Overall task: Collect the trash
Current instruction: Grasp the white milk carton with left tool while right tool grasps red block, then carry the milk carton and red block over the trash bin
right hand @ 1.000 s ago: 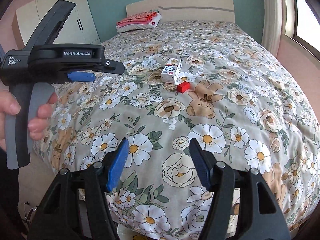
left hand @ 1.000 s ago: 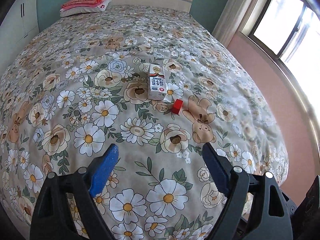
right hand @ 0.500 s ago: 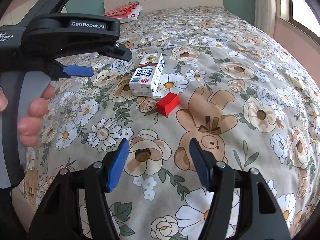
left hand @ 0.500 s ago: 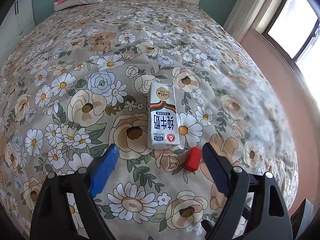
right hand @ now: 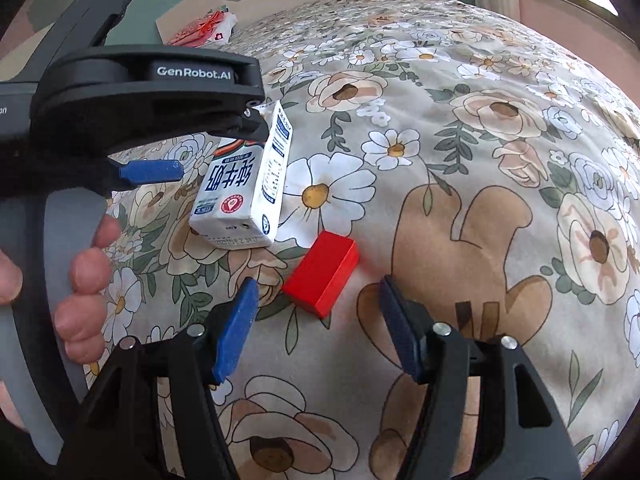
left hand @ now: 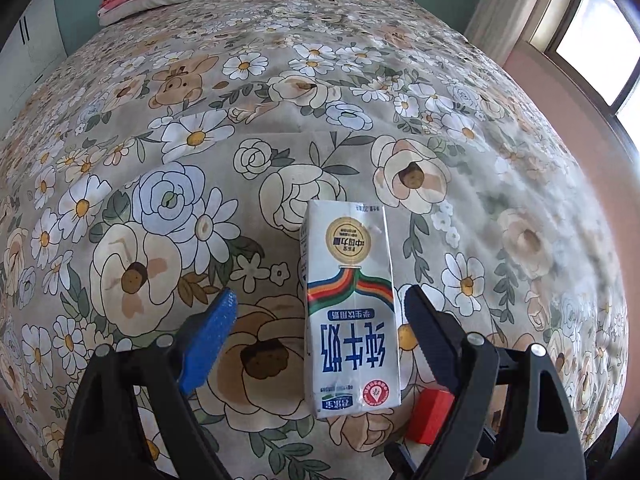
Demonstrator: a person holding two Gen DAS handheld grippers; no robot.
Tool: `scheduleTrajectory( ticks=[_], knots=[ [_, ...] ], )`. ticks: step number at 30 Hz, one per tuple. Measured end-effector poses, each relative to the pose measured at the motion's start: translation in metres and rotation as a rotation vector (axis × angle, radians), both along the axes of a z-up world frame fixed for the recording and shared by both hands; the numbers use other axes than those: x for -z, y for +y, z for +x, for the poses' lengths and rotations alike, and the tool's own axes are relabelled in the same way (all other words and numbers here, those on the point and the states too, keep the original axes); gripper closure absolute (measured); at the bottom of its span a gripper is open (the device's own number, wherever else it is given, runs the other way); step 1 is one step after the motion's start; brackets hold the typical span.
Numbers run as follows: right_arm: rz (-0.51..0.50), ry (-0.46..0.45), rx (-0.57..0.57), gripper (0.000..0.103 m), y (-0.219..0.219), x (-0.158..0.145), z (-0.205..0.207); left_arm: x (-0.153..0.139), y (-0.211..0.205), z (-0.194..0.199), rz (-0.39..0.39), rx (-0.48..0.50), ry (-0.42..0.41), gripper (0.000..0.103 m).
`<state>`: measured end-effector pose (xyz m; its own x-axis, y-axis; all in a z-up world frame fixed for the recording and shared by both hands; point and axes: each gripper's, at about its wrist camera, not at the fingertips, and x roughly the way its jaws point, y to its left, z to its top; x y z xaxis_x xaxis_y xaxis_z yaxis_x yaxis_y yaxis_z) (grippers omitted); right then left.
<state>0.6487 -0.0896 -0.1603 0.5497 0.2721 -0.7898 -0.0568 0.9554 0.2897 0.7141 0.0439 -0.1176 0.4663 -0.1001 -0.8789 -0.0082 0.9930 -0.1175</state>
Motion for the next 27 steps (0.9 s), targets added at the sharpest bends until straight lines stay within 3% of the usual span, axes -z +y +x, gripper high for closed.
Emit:
scheduleTrajectory(
  ticks=[4,7,12,13,20,27],
  knots=[
    [-0.009,-0.011,0.0,0.044,0.0,0.002,0.003,0.013,-0.002,0.007,-0.011,-0.011,0.024,0.016],
    [-0.038,-0.007,-0.007,0.054,-0.004,0.004,0.007,0.028,-0.005,0.011,-0.026,0.0,0.074,0.035],
    [-0.067,0.012,0.0,0.074,-0.01,0.009,0.016,0.034,-0.017,0.013,0.062,-0.027,0.073,0.055],
    [-0.078,0.013,-0.003,0.082,-0.012,0.008,0.016,0.034,-0.019,0.012,0.074,-0.027,0.067,0.055],
    [-0.061,0.01,-0.036,0.082,-0.029,-0.009,0.0,0.018,-0.003,-0.013,0.048,-0.051,0.073,0.055],
    [-0.085,-0.056,-0.065,0.082,-0.045,-0.06,-0.037,-0.033,0.016,-0.063,0.005,-0.058,0.015,0.055]
  ],
)
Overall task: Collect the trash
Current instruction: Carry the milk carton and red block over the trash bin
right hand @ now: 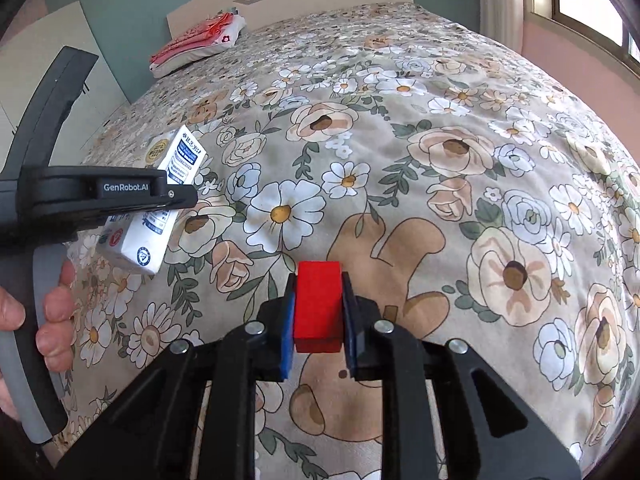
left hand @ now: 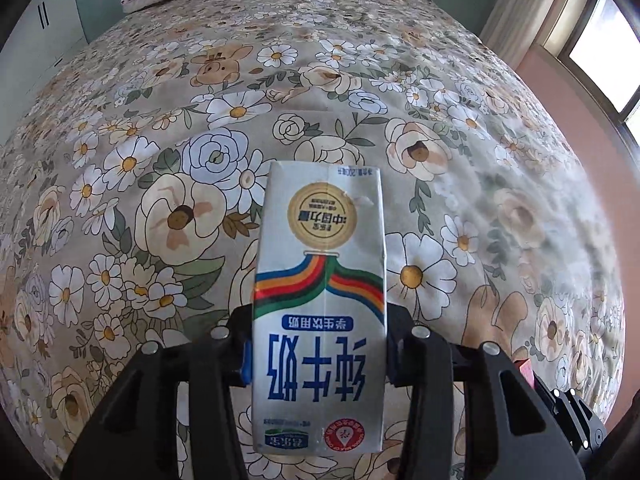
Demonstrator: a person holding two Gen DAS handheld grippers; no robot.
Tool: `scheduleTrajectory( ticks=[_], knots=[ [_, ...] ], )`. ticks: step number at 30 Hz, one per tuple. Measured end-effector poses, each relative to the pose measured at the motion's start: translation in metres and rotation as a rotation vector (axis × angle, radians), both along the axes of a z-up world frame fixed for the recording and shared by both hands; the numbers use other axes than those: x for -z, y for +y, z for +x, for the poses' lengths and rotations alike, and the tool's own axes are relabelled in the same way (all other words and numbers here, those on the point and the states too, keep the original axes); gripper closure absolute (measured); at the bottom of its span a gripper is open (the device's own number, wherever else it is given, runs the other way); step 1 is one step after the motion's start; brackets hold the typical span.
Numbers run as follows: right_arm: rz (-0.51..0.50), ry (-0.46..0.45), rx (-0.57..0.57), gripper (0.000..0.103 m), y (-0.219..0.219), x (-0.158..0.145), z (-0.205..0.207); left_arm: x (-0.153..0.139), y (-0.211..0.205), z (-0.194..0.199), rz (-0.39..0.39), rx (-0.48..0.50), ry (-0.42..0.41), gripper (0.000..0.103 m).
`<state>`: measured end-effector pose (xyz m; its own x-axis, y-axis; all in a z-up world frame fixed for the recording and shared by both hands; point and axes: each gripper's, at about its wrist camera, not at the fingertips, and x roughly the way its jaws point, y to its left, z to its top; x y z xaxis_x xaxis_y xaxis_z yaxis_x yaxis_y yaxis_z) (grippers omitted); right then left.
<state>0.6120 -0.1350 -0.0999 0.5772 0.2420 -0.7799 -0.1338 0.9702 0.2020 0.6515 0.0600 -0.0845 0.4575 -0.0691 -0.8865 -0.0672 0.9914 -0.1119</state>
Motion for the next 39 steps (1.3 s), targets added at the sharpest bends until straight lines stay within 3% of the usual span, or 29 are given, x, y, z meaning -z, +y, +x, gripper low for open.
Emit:
scheduleTrajectory(
  ticks=[10,17,32,39],
  knots=[
    [-0.034,-0.104,-0.046,0.082,-0.01,-0.1,-0.067,-0.094,-0.001,-0.1,0.055,0.021,-0.144,0.055],
    [-0.084,-0.171,-0.076,0.082,-0.009,-0.161,-0.122,-0.144,-0.006,-0.177,0.084,0.042,-0.235,0.055],
    [-0.129,-0.296,-0.138,0.082,-0.015,-0.249,-0.253,-0.204,-0.02,-0.336,0.133,0.097,-0.376,0.055],
    [-0.159,-0.337,-0.188,0.082,-0.016,-0.268,-0.312,-0.209,-0.016,-0.399,0.134,0.136,-0.416,0.055]
  ],
)
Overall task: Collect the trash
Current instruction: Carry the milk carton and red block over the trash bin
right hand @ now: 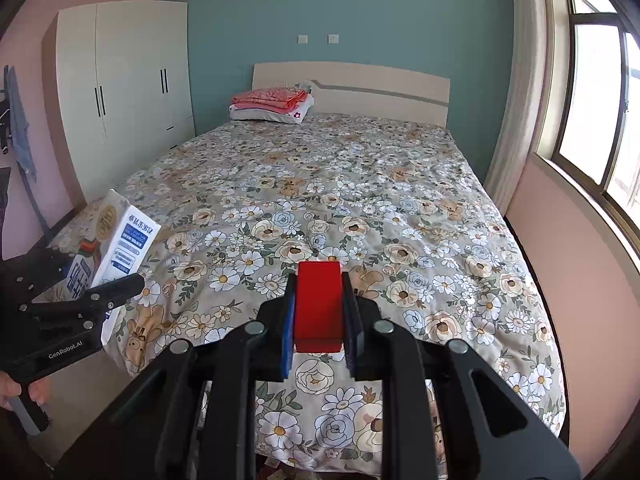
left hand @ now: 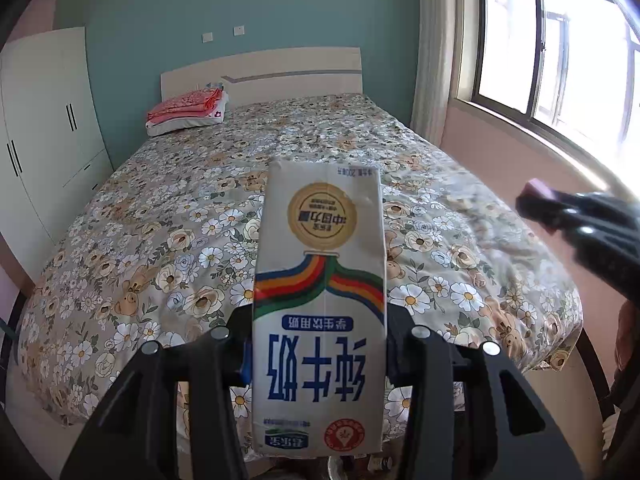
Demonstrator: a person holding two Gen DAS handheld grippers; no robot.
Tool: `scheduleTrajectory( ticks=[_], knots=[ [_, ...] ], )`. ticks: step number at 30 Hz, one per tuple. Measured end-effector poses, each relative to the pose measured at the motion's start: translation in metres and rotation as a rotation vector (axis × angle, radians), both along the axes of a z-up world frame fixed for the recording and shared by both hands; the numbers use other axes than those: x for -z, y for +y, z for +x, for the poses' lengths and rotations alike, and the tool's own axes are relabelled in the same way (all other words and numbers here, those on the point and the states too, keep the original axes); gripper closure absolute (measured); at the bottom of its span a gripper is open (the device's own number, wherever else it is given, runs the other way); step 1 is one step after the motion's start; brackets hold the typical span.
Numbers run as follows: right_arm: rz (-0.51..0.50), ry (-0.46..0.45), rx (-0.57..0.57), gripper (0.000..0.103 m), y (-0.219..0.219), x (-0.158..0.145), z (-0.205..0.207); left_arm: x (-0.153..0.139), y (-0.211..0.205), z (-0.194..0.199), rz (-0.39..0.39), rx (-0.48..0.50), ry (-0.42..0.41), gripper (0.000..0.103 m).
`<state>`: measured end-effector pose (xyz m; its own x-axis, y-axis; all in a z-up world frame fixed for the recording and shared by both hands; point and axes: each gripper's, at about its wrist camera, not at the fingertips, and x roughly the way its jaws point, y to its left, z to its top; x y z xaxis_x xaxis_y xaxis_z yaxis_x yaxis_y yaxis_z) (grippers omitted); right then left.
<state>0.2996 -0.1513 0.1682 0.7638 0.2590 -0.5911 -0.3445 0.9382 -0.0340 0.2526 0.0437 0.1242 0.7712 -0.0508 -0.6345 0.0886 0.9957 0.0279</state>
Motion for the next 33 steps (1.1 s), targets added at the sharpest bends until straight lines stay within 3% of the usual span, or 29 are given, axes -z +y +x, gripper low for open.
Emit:
scheduleTrajectory(
  ticks=[7,15,33],
  knots=[
    [-0.014,-0.012,-0.04,0.082,-0.012,-0.002,-0.046,0.014,0.004,-0.054,0.023,0.039,-0.025,0.055],
    [-0.035,-0.002,-0.08,0.082,-0.017,0.017,-0.083,0.034,0.013,-0.098,0.018,0.046,-0.025,0.055],
    [-0.117,0.112,-0.161,0.082,-0.004,0.112,-0.128,0.131,0.019,-0.135,-0.019,0.108,0.11,0.055]
  ],
)
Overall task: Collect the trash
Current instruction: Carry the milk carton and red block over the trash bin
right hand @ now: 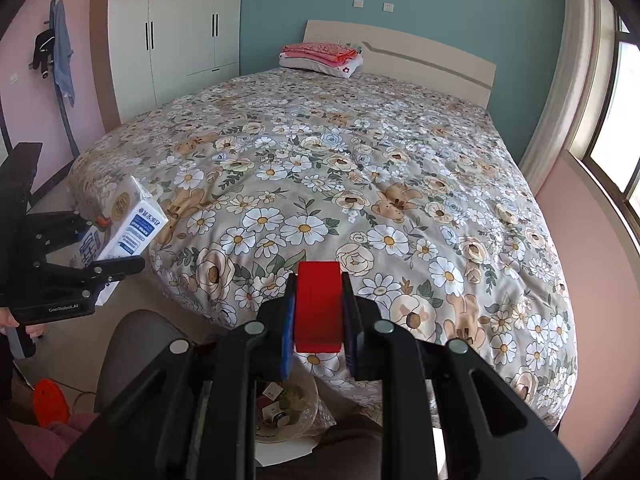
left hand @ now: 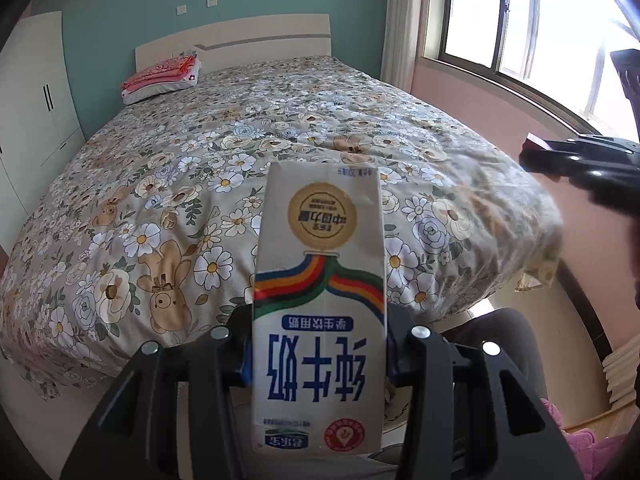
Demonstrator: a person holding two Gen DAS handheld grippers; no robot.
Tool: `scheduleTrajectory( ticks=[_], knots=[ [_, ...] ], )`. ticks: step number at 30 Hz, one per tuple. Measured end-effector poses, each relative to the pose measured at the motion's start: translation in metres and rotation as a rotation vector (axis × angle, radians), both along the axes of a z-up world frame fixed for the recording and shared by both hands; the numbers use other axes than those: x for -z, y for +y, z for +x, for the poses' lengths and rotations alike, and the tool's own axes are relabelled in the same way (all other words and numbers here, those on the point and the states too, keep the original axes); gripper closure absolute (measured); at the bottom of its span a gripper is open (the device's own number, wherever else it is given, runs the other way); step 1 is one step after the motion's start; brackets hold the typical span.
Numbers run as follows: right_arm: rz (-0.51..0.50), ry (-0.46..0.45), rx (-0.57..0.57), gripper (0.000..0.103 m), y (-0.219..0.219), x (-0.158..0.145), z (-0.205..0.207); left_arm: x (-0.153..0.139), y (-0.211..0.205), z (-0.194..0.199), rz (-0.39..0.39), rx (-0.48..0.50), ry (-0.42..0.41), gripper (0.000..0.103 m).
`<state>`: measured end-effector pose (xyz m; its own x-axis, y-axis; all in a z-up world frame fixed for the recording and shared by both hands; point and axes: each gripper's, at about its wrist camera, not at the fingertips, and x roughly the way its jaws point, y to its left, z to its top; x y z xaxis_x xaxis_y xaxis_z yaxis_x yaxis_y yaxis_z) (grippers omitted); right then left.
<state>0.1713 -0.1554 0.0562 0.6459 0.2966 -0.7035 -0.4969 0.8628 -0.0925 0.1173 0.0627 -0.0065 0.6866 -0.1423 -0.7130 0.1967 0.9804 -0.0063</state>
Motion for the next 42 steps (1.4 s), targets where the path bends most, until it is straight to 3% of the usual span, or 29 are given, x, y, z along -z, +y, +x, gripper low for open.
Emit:
scheduleTrajectory(
  ticks=[22,42],
  knots=[
    [-0.032,0.358,-0.013,0.082,0.006,0.162,0.009,0.126,-0.031,0.004,-0.025,0.126,0.291,0.055],
    [-0.051,0.596,-0.006,0.082,0.016,0.271,0.021,0.238,-0.044,0.033,-0.121,0.127,0.569,0.055]
  ],
)
